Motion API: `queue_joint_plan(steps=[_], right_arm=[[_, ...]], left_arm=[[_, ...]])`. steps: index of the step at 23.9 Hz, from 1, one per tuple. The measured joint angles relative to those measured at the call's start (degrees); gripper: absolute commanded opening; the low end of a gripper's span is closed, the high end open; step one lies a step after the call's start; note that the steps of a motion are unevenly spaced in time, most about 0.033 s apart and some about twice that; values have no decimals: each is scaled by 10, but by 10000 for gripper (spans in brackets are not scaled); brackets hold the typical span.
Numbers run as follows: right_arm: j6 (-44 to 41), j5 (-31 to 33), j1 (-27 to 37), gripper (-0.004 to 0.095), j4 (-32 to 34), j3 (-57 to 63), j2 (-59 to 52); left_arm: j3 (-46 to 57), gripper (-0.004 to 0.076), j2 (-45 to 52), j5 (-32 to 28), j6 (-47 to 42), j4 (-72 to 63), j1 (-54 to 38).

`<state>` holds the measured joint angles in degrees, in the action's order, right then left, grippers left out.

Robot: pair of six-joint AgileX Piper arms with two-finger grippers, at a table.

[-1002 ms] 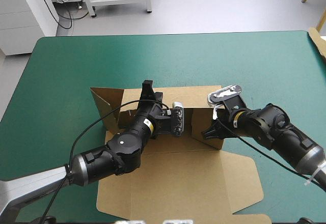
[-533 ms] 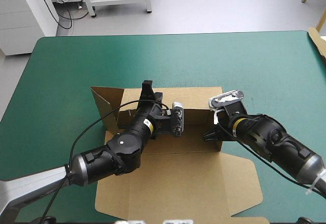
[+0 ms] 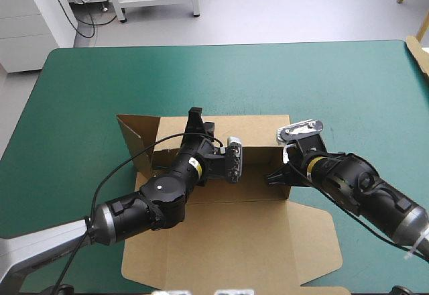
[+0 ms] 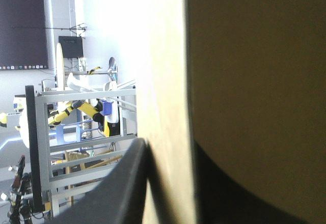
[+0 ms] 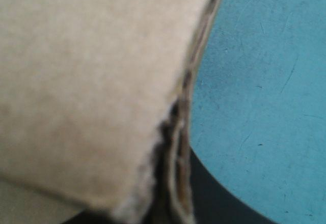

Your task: Fold the box

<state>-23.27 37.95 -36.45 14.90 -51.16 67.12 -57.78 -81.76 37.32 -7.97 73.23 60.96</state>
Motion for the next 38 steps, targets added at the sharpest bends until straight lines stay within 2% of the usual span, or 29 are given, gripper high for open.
queue_joint_plan(steps=[2, 6, 12, 20, 24, 31, 38], right_arm=[[2, -12, -1, -20, -2, 0, 0], [-4, -33, -1, -20, 3, 0, 0], [-54, -51, -2, -20, 56, 0, 19], [-64, -51, -2, -20, 63, -1, 25], [-62, -14, -4, -20, 63, -31, 25], [-45, 79, -1, -20, 60, -101, 25], [47, 137, 81, -20, -23, -146, 25]], left_arm=[[0, 443, -1, -12, 3, -4, 1], [0, 442, -1, 23, 3, -5, 31], [0, 442, 16, 95, 2, -12, 120], [0, 442, 76, 129, -20, -16, 179], [-8, 442, 93, 135, -22, -43, 194], [-80, 442, 93, 145, 16, -98, 194], [-170, 442, 93, 148, 91, -169, 165]])
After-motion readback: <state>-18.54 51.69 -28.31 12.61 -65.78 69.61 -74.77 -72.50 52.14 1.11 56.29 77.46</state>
